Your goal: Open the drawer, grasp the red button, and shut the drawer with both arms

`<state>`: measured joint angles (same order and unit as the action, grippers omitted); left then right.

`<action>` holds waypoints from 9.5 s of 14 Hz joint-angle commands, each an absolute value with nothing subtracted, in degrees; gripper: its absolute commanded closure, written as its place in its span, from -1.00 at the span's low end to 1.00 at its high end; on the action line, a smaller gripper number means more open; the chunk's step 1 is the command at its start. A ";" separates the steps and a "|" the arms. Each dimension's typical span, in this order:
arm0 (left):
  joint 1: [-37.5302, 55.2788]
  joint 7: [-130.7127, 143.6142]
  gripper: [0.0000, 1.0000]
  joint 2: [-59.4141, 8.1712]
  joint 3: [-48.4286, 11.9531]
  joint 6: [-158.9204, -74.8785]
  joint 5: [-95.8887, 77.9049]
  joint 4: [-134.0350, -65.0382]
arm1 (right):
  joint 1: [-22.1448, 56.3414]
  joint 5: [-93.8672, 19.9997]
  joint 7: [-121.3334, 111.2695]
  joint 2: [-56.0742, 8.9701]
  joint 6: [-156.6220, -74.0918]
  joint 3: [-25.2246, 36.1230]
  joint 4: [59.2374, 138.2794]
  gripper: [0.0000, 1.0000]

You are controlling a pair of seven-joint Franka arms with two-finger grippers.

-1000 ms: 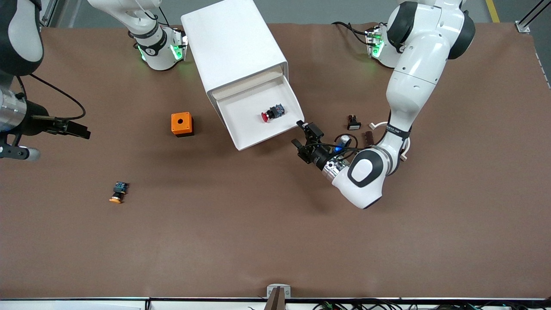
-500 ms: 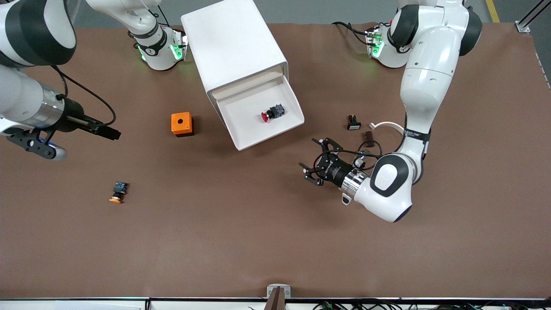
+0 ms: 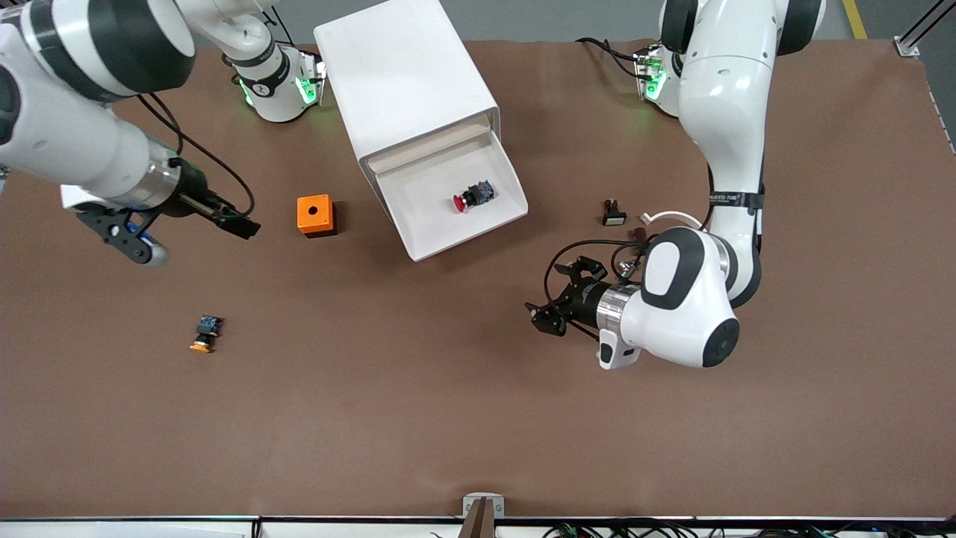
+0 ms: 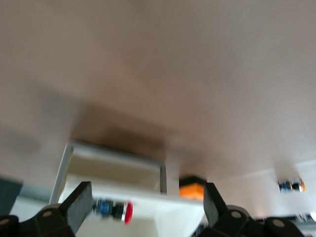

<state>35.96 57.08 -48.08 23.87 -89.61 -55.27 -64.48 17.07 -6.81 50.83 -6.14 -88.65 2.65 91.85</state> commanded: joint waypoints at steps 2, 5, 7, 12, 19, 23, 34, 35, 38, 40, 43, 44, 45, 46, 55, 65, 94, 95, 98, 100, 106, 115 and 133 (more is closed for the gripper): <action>38.93 53.09 -0.98 -46.23 26.28 -96.05 -48.01 -65.57 | 24.15 -7.73 62.46 -5.45 -92.62 3.25 94.65 -1.00; 39.37 52.13 -0.98 -46.23 26.28 -97.65 -45.44 -65.65 | 29.60 -7.30 70.72 -5.62 -96.14 3.25 95.97 -1.00; 39.29 50.72 -0.98 -46.14 26.28 -97.73 -45.44 -65.65 | 32.16 -7.12 74.95 -6.15 -97.73 3.25 95.98 -1.00; 39.29 50.36 -0.98 -46.14 26.37 -97.73 -44.30 -65.74 | 38.04 -6.68 84.18 -6.94 -102.29 3.25 98.60 -1.00; 40.25 50.27 -0.98 -46.32 26.37 -100.28 -42.98 -65.92 | 45.61 -4.48 95.34 -11.95 -107.39 3.25 99.23 -1.00; 40.52 50.45 -0.98 -46.32 26.28 -100.55 -42.10 -66.09 | 48.95 -4.13 100.01 -14.76 -109.95 3.25 99.23 -1.00; 40.87 50.27 -0.98 -46.41 26.19 -100.55 -41.48 -66.27 | 54.58 -1.76 109.77 -22.06 -116.28 3.34 97.30 -1.00; 40.78 50.27 -0.98 -46.41 26.19 -100.55 -41.40 -66.27 | 54.93 -1.24 110.21 -22.50 -116.63 3.34 97.21 -1.00; 40.78 50.27 -0.98 -46.49 26.19 -100.55 -40.61 -66.27 | 55.37 -1.05 111.00 -23.29 -117.51 3.34 96.95 -1.00; 40.78 50.27 -0.98 -46.41 26.19 -100.55 -40.61 -66.27 | 55.46 -1.14 111.88 -24.08 -117.51 3.34 96.16 -1.00; 40.78 50.19 -0.98 -46.49 26.19 -100.63 -40.52 -66.45 | 55.81 -1.05 112.41 -25.22 -117.51 3.34 95.19 -0.99; 40.78 50.27 -0.98 -46.41 26.19 -100.55 -40.52 -66.45 | 55.81 -1.05 112.59 -25.49 -117.51 3.34 95.10 -0.99; 40.78 50.27 -0.98 -46.41 26.19 -100.63 -40.52 -66.45 | 55.81 -1.05 112.59 -25.58 -117.51 3.34 95.10 -0.98; 40.78 50.27 -0.98 -46.41 26.19 -100.55 -40.52 -66.45 | 55.81 -1.05 112.59 -25.58 -117.51 3.34 95.10 -0.94; 40.78 50.27 -0.99 -46.50 26.19 -100.63 -39.81 -66.53 | 55.90 -1.32 112.59 -26.54 -117.51 3.25 94.04 -0.84; 41.31 50.54 -0.99 -46.32 26.19 -100.63 -39.82 -66.53 | 55.90 -2.02 112.41 -27.16 -117.51 3.25 93.34 -0.65; 48.43 50.71 -0.99 -43.42 25.93 -101.16 -26.10 -67.67 | 48.09 -6.15 97.06 -26.98 -104.44 3.34 83.95 0.99; 48.95 50.71 -0.99 -43.42 25.93 -101.16 -26.10 -67.76 | 47.03 -6.15 95.12 -26.55 -102.94 3.34 83.15 0.99; 50.44 50.63 -0.99 -44.03 25.75 -101.08 -26.10 -67.85 | 43.43 -6.15 86.87 -23.57 -99.68 3.43 82.97 0.99; 51.50 50.71 -0.99 -44.30 25.66 -101.08 -26.10 -67.85 | 40.97 -6.06 80.46 -21.54 -97.04 3.51 83.14 0.99; 54.57 50.63 -0.99 -44.30 25.75 -101.07 -26.72 -69.95 | 33.50 -5.45 63.57 -18.11 -95.89 3.78 83.93 0.99; 57.74 50.62 -0.99 -44.30 25.66 -101.07 -26.89 -71.46 | 21.80 -3.79 39.74 -18.63 -104.40 3.87 91.66 1.00; 59.15 50.54 -0.99 -45.09 15.21 -101.16 -28.99 -71.28 | 11.69 3.25 24.88 -26.71 -127.35 3.87 101.69 1.00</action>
